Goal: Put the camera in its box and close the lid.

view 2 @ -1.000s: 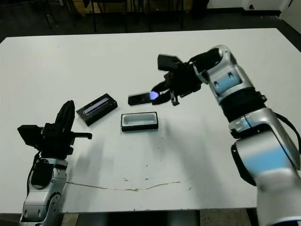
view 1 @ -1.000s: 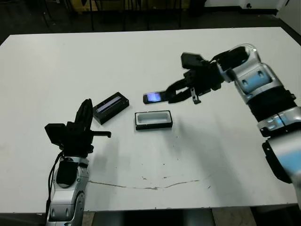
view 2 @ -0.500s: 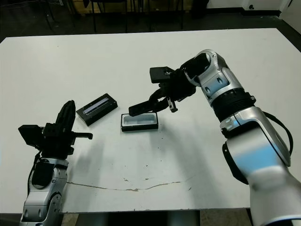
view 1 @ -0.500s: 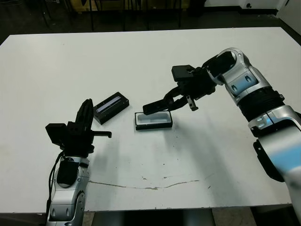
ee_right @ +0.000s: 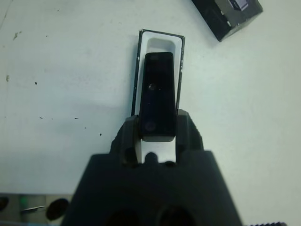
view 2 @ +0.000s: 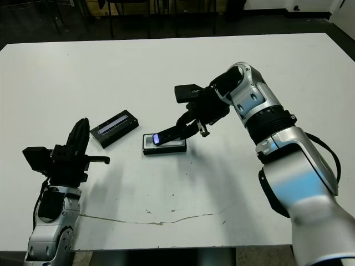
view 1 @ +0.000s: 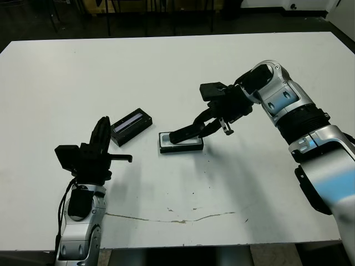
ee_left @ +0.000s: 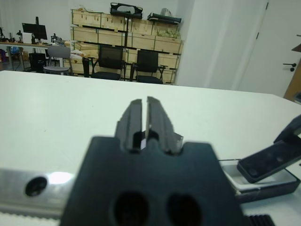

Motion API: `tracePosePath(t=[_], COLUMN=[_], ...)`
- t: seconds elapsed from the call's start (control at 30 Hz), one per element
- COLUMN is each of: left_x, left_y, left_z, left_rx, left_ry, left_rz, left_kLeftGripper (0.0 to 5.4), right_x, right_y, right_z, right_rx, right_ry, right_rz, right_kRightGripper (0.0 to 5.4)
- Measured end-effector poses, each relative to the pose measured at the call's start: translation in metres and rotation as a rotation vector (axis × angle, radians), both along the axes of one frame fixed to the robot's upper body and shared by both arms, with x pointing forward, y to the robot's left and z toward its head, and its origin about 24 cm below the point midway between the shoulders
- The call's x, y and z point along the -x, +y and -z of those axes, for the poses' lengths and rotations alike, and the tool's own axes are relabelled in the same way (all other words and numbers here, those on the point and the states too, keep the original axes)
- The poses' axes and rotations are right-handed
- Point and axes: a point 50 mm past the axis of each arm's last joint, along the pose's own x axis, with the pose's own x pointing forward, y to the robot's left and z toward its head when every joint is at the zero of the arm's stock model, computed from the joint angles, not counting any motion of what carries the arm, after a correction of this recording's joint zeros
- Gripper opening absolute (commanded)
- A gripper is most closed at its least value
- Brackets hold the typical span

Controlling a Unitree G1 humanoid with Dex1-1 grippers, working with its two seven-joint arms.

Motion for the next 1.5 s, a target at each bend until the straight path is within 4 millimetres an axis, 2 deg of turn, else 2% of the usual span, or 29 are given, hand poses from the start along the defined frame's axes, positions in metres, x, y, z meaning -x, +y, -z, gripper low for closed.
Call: tracePosePath(t=[0.3, 0.43, 0.67, 1.13, 1.23, 1.37, 1.5], left_x=[0.000, 0.001, 0.001, 0.001, 0.001, 0.001, 0.001], left_y=[-0.001, -0.003, -0.003, -0.004, -0.004, -0.003, -0.003], left_z=[0.001, 0.001, 0.001, 0.001, 0.001, 0.002, 0.002], left_rx=[0.007, 0.005, -0.001, 0.006, 0.007, 0.008, 0.007], left_ry=[0.001, 0.004, -0.002, -0.004, -0.004, -0.003, -0.003], left_rz=[0.002, 0.005, 0.003, -0.003, -0.008, -0.010, -0.011], left_kLeftGripper=[0.00, 0.00, 0.00, 0.00, 0.00, 0.00, 0.00], right_x=[0.000, 0.001, 0.006, 0.011, 0.012, 0.013, 0.009], right_y=[0.002, 0.004, 0.013, 0.021, 0.021, 0.022, 0.019], right_z=[0.005, 0.015, 0.019, 0.019, 0.020, 0.017, 0.012], right_rx=[-0.001, 0.008, 0.020, 0.034, 0.041, 0.015, -0.011], right_ry=[0.002, -0.010, -0.069, -0.074, -0.059, -0.118, -0.197], right_rz=[-0.003, 0.039, 0.023, 0.025, 0.014, -0.093, -0.057], right_kRightGripper=[0.46, 0.46, 0.46, 0.46, 0.95, 1.67, 2.37])
